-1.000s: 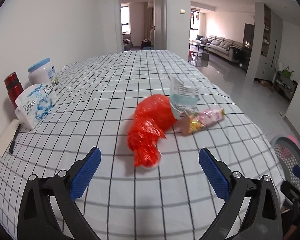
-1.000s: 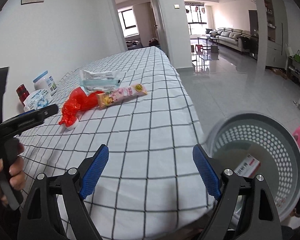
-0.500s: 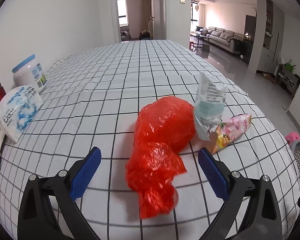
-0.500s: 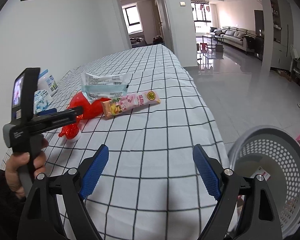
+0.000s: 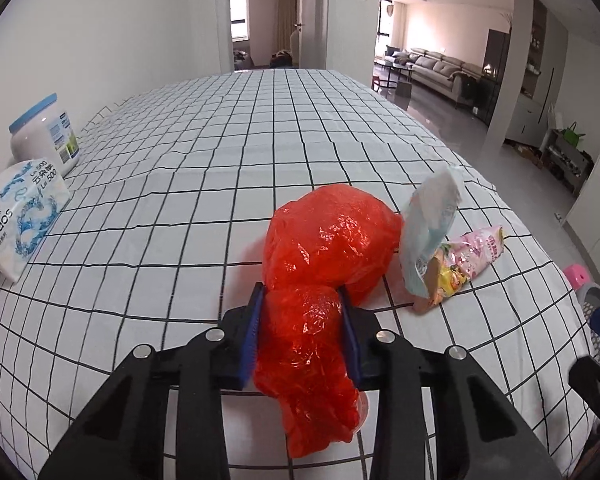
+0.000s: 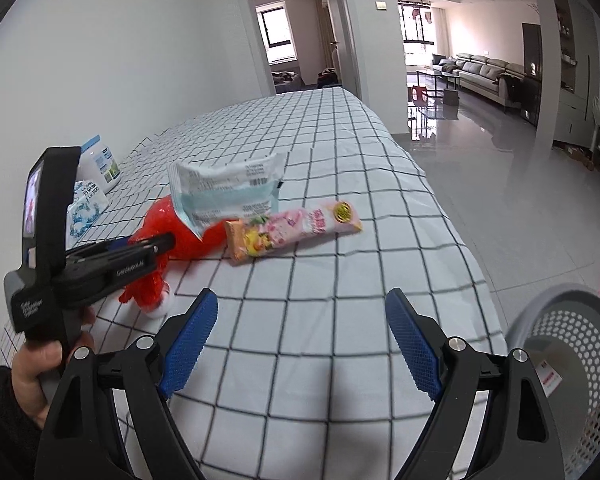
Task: Collect trash
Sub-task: 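Close the left gripper on the red plastic bag, then grasp the blue wet-wipe pack with the right gripper while the left gripper holds the bag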
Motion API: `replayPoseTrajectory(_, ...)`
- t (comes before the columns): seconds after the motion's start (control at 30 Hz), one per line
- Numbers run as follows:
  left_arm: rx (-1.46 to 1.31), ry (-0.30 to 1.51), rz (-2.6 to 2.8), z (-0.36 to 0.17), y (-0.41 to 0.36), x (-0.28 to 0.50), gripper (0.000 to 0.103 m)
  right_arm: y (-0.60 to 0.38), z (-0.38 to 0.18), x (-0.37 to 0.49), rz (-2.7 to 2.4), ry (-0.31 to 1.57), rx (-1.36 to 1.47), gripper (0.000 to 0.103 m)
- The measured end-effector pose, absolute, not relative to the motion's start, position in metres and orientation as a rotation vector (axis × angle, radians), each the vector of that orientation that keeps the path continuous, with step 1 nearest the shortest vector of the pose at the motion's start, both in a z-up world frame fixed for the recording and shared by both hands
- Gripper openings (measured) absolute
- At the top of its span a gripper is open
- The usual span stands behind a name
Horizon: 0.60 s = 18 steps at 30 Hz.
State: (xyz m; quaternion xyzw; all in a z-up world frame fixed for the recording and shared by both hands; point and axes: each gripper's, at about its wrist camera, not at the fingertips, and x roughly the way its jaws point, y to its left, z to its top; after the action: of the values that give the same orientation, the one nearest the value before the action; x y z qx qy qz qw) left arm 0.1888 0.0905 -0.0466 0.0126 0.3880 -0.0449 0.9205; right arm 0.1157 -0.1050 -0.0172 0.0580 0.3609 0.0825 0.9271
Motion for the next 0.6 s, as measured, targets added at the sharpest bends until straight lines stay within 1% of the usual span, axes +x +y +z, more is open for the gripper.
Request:
replayPoseTrajectory(0.43, 0.005, 0.798, -0.111, -0.044, 0.091, 0.18, 0.032, -0.074, -0.012, 0.144, 0.184, 0.734, 0.145, 0.082)
replayPoseTrajectory(0.6, 0.006, 0.79, -0.115, -0.043, 0.09, 0.178, 0.032, -0.072, -0.021, 0.148, 0.163, 0.761, 0.143, 0.082)
